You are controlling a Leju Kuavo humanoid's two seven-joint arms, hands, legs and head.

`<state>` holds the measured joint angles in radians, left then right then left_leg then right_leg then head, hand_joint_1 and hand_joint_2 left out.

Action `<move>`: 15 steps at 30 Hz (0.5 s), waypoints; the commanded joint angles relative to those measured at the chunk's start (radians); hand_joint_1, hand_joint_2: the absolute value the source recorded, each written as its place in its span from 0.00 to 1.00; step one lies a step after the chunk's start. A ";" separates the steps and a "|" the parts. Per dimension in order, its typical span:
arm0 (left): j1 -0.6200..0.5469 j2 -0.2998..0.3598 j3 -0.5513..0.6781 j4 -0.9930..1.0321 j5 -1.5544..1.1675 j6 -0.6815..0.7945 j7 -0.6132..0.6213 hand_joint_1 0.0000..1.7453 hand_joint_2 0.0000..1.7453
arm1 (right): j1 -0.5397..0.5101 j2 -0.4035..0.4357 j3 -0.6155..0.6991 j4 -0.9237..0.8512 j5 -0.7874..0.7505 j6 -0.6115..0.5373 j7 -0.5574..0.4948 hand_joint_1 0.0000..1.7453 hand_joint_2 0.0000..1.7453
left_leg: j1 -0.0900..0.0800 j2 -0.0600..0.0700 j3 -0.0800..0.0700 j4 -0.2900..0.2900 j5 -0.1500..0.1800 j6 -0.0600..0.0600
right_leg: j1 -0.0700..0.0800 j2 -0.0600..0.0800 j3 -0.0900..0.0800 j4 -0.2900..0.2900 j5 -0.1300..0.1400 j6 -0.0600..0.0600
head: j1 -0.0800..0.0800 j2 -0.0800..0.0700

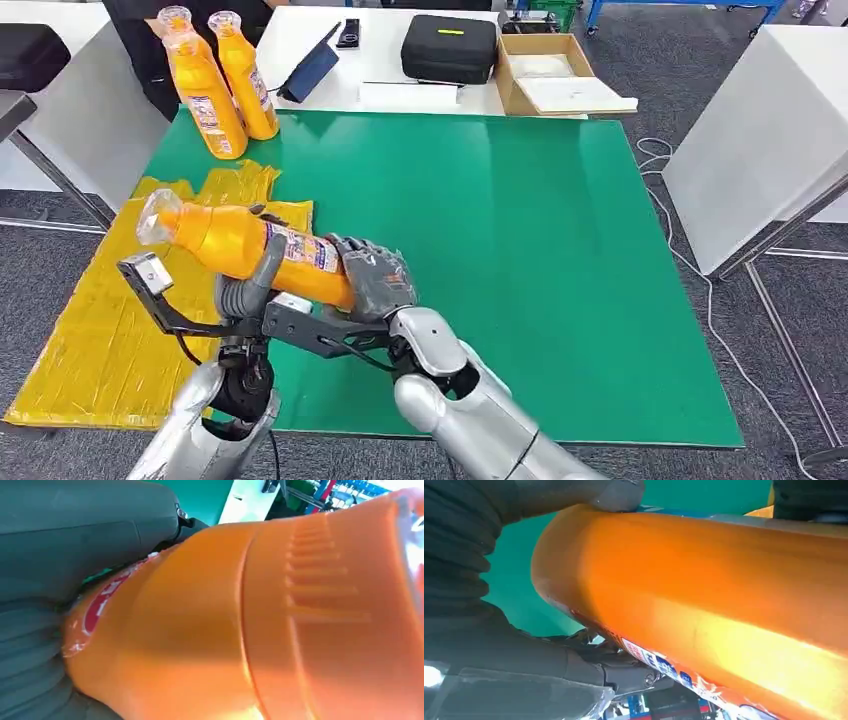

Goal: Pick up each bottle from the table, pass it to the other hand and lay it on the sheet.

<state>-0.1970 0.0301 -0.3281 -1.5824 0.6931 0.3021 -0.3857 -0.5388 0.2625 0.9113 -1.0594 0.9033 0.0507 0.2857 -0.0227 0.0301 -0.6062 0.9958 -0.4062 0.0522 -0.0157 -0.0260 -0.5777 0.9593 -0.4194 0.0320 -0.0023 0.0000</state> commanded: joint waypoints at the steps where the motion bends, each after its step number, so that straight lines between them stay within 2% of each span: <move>1: -0.061 0.001 0.011 0.025 0.006 -0.007 0.007 1.00 1.00 | 0.003 -0.004 0.096 0.017 -0.001 0.019 -0.012 1.00 1.00 | 0.002 -0.004 0.003 0.000 -0.001 -0.005 | 0.001 0.000 0.004 0.000 -0.002 -0.002 | 0.000 0.000; 3: -0.061 0.001 0.011 0.025 0.006 -0.007 0.007 1.00 1.00 | 0.003 -0.004 0.096 0.017 -0.001 0.019 -0.012 1.00 1.00 | 0.003 -0.006 0.006 0.000 -0.003 -0.007 | 0.001 0.001 0.007 0.000 -0.003 -0.003 | 0.000 0.000; 7: -0.045 0.015 0.037 0.008 0.029 -0.013 0.002 1.00 1.00 | 0.014 0.001 0.103 0.006 -0.003 0.033 -0.012 1.00 1.00 | 0.002 -0.004 0.003 0.000 -0.001 -0.005 | 0.001 0.001 0.004 -0.001 -0.001 -0.002 | 0.000 0.000; 9: -0.049 0.023 0.053 0.005 0.035 -0.013 -0.001 1.00 1.00 | -0.022 -0.002 0.116 0.024 -0.024 0.068 -0.043 1.00 1.00 | 0.001 -0.001 0.002 0.000 -0.001 -0.004 | 0.001 0.002 0.002 0.000 -0.001 -0.002 | 0.000 0.000; 10: -0.051 0.027 0.058 0.004 0.036 -0.013 -0.001 1.00 1.00 | -0.028 -0.003 0.112 0.027 -0.027 0.069 -0.047 1.00 1.00 | 0.003 -0.003 0.006 0.001 -0.003 -0.008 | 0.001 0.003 0.006 0.000 -0.003 -0.004 | 0.000 0.000; 11: -0.047 0.028 0.071 -0.003 0.039 -0.014 -0.003 1.00 1.00 | -0.037 0.005 0.108 0.043 -0.032 0.073 -0.055 1.00 1.00 | 0.002 -0.002 0.001 0.000 -0.001 -0.004 | 0.001 0.001 0.002 0.000 -0.001 -0.002 | 0.000 0.000; 15: -0.024 0.033 0.099 -0.024 0.049 -0.022 -0.006 1.00 1.00 | -0.032 0.013 0.106 0.048 -0.035 0.071 -0.057 1.00 1.00 | 0.002 -0.002 0.003 0.000 -0.001 -0.005 | 0.001 0.002 0.003 0.000 -0.001 -0.003 | 0.000 0.000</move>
<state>-0.1798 0.0370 -0.2907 -1.6060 0.7290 0.2892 -0.3941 -0.5575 0.2670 0.9224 -1.0574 0.8759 0.0900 0.2598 -0.0227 0.0300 -0.6063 0.9958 -0.4062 0.0522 -0.0158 -0.0260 -0.5774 0.9593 -0.4194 0.0320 -0.0027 0.0000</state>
